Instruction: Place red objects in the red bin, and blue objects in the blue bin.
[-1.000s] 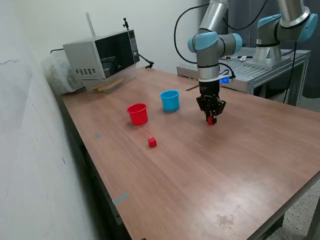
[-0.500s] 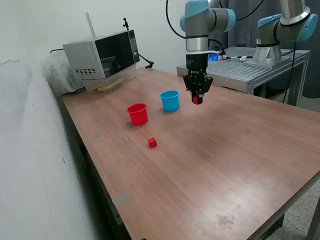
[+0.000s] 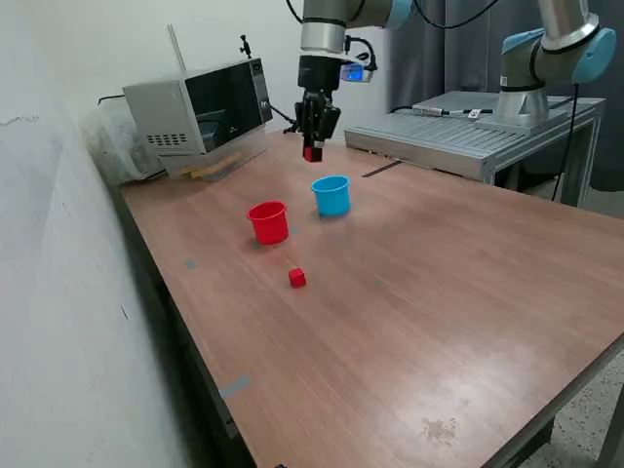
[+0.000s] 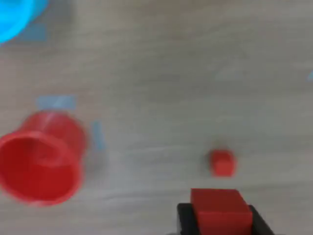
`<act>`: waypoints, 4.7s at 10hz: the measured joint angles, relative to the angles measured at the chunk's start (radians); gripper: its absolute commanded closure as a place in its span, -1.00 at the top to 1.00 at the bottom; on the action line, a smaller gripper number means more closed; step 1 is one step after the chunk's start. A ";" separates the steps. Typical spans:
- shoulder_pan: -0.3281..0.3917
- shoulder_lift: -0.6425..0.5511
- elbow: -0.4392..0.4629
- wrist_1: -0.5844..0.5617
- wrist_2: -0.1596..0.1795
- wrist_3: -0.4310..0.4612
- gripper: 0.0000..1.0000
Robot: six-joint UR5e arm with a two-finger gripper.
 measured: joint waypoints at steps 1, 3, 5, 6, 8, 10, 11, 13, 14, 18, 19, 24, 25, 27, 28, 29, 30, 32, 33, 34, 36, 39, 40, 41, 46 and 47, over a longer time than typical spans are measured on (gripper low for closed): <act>-0.029 0.025 -0.036 0.003 -0.010 -0.005 -1.00; -0.076 0.076 -0.091 0.007 -0.023 -0.010 -1.00; -0.106 0.114 -0.121 0.008 -0.030 -0.013 -1.00; -0.117 0.127 -0.128 0.008 -0.032 -0.013 -1.00; -0.131 0.145 -0.132 0.007 -0.033 -0.015 -1.00; -0.138 0.160 -0.132 0.007 -0.034 -0.015 -1.00; -0.140 0.167 -0.131 0.006 -0.034 -0.015 -1.00; -0.142 0.179 -0.133 0.005 -0.035 -0.015 -1.00; -0.142 0.184 -0.134 0.005 -0.035 -0.015 -1.00; -0.149 0.193 -0.139 0.000 -0.042 -0.015 1.00; -0.153 0.194 -0.140 -0.001 -0.045 -0.015 1.00; -0.167 0.194 -0.136 -0.003 -0.052 -0.016 1.00; -0.166 0.189 -0.133 -0.002 -0.054 -0.017 1.00; -0.148 0.153 -0.127 0.004 -0.059 -0.025 1.00; -0.129 0.123 -0.125 0.015 -0.059 -0.030 1.00; -0.104 0.090 -0.123 0.032 -0.058 -0.035 1.00; -0.078 0.058 -0.123 0.051 -0.058 -0.038 1.00; -0.018 0.013 -0.128 0.086 -0.057 -0.041 1.00; 0.010 0.000 -0.132 0.098 -0.056 -0.039 1.00; 0.037 -0.006 -0.135 0.106 -0.056 -0.037 1.00; 0.092 0.011 -0.138 0.115 -0.047 -0.032 1.00; 0.160 0.097 -0.150 0.114 -0.023 -0.027 1.00; 0.173 0.133 -0.165 0.112 -0.019 -0.024 1.00; 0.181 0.175 -0.189 0.109 -0.017 -0.017 1.00; 0.169 0.345 -0.314 0.084 -0.021 0.063 1.00; 0.160 0.367 -0.329 0.076 -0.022 0.076 1.00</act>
